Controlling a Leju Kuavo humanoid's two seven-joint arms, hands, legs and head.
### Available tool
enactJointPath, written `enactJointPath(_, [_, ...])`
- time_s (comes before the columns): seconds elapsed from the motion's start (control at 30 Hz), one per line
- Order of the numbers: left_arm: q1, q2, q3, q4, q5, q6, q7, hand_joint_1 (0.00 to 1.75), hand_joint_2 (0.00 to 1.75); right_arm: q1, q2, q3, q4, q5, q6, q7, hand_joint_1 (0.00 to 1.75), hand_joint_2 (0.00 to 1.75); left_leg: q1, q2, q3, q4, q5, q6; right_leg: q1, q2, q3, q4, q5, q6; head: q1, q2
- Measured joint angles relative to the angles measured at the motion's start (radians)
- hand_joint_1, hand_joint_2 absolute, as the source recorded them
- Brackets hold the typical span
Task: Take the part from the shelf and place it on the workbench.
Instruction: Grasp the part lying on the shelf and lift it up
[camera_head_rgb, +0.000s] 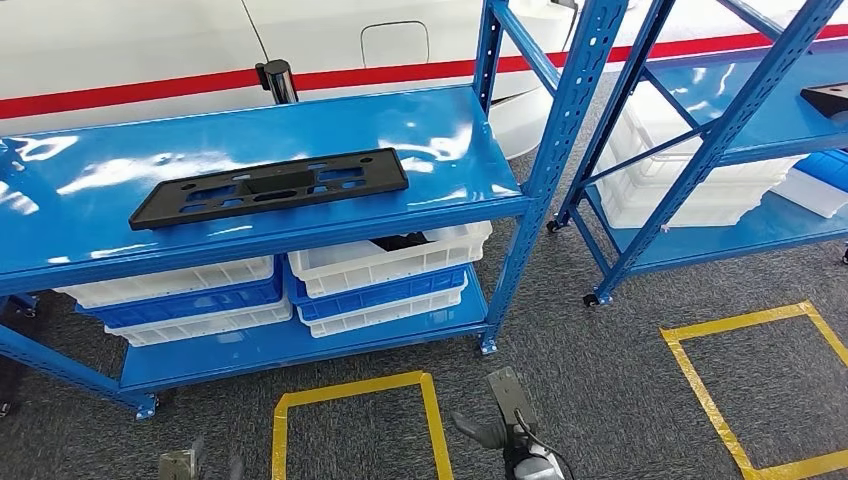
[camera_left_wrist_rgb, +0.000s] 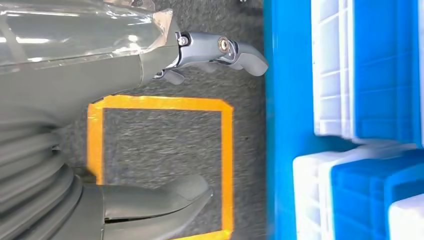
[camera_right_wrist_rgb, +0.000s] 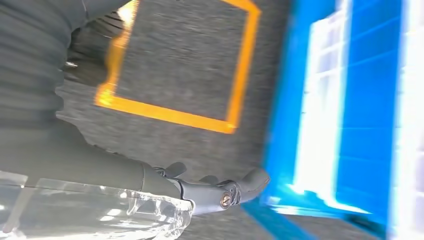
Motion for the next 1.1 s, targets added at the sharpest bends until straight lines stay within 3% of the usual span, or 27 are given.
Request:
enactJointPath(0.47, [-0.023, -0.013, 0.016, 0.015, 0.016, 0.027, -0.022, 0.00, 1.75, -0.042, 0.016, 0.009, 0.018, 0.006, -0.016, -0.092, 0.00, 1.75, 0.000, 0.000, -0.002, 0.000, 0.000, 0.000, 0.000, 0.000, -0.001, 0.000, 0.000, 0.000, 0.000, 0.000])
enactJointPath(0.73, [0.003, -0.004, 0.051, 0.009, 0.029, 0.072, -0.022, 0.00, 1.75, -0.053, 0.015, 0.009, 0.012, 0.009, -0.016, -0.164, 0.00, 1.75, 0.000, 0.000, -0.002, 0.000, 0.000, 0.000, 0.000, 0.000, -0.002, 0.000, 0.000, 0.000, 0.000, 0.000])
enactJointPath(0.93, [0.044, 0.009, 0.083, 0.007, 0.001, 0.117, -0.022, 0.00, 1.75, -0.056, 0.000, 0.015, -0.040, 0.031, -0.037, -0.210, 0.00, 1.75, 0.000, 0.000, -0.003, 0.000, 0.000, 0.000, 0.000, 0.000, -0.002, 0.000, 0.000, 0.000, 0.000, 0.000])
enactJointPath(1.1, [0.048, 0.013, 0.103, 0.028, 0.003, 0.082, -0.022, 0.00, 1.75, -0.065, -0.019, 0.033, -0.128, 0.058, -0.071, -0.211, 0.00, 1.75, 0.000, 0.000, -0.002, 0.000, 0.000, 0.000, 0.000, 0.000, -0.002, 0.000, 0.000, 0.000, 0.000, 0.000])
